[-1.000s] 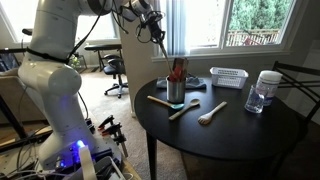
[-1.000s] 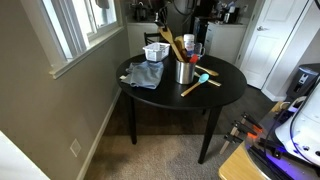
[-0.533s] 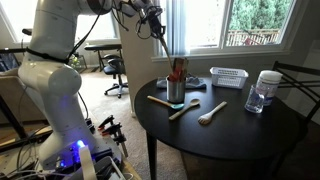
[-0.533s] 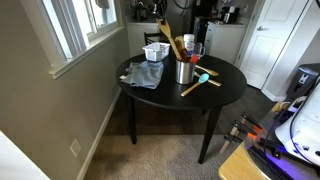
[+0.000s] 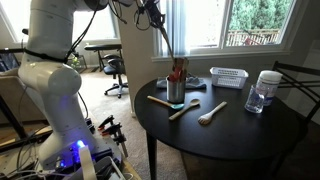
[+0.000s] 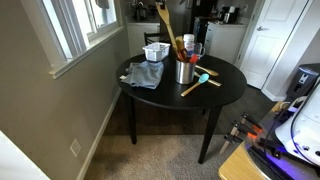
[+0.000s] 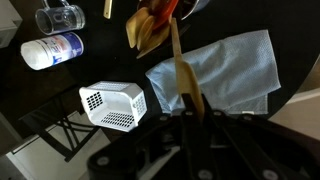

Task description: Put the wooden spoon on the table

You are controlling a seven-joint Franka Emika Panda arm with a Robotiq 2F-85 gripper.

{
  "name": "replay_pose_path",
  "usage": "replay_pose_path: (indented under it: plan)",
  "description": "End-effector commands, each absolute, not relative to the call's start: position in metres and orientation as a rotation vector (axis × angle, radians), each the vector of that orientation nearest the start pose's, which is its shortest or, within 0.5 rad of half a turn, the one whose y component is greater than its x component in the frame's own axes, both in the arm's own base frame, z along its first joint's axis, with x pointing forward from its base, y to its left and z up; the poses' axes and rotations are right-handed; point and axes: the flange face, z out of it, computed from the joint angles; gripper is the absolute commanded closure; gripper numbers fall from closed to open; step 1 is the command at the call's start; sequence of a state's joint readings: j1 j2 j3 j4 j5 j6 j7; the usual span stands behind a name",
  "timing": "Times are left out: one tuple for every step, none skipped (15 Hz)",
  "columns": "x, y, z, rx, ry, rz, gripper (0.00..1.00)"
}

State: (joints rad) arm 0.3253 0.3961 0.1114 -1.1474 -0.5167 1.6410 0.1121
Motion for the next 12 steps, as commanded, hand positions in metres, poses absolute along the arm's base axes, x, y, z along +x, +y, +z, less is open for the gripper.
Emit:
replay_pose_path:
  plan:
    - [0.63, 0.203, 0.618, -3.496, -0.364, -0.452, 0.94]
    - [0.629, 0.195, 0.62, -3.514, -0.308, -0.459, 0.94]
    - [0.628, 0.188, 0.62, -3.53, -0.259, -0.455, 0.94]
    - [0.627, 0.182, 0.618, -3.551, -0.225, -0.444, 0.94]
    - [0.626, 0.176, 0.617, -3.563, -0.194, -0.433, 0.94]
    - [0.624, 0.17, 0.614, -3.577, -0.175, -0.407, 0.94]
    - [0.623, 0.165, 0.611, -3.589, -0.154, -0.389, 0.94]
    - [0.621, 0.161, 0.612, -3.592, -0.136, -0.381, 0.94]
    - [0.619, 0.157, 0.614, -3.597, -0.12, -0.385, 0.94]
    - [0.615, 0.154, 0.621, -3.591, -0.109, -0.398, 0.94]
    - [0.611, 0.151, 0.626, -3.596, -0.094, -0.409, 0.94]
    - [0.606, 0.149, 0.631, -3.601, -0.076, -0.422, 0.94]
